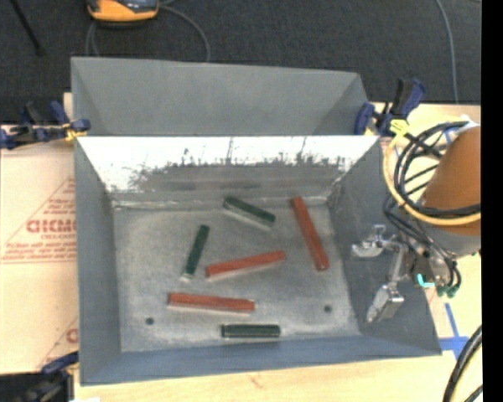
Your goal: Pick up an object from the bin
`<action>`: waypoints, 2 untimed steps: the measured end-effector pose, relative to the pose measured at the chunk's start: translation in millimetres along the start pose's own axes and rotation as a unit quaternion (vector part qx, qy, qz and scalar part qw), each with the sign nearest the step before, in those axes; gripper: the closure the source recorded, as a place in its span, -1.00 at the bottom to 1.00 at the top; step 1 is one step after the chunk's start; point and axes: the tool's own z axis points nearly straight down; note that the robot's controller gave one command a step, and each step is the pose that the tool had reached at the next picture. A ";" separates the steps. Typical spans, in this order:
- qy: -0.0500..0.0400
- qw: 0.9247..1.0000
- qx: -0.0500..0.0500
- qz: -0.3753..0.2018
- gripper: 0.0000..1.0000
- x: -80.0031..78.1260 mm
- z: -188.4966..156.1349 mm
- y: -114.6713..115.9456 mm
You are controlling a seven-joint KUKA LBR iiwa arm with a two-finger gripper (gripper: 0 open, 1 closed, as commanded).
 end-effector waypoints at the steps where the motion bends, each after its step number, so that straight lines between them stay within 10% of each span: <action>1: -0.004 1.000 0.001 -0.002 -1.00 -1.7 -3.2 0.3; 2: -0.004 1.000 0.001 -0.010 -1.00 -65.8 -2.2 32.4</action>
Offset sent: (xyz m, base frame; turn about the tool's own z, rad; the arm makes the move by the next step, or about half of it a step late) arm 0.0807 0.0426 0.0000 -0.0267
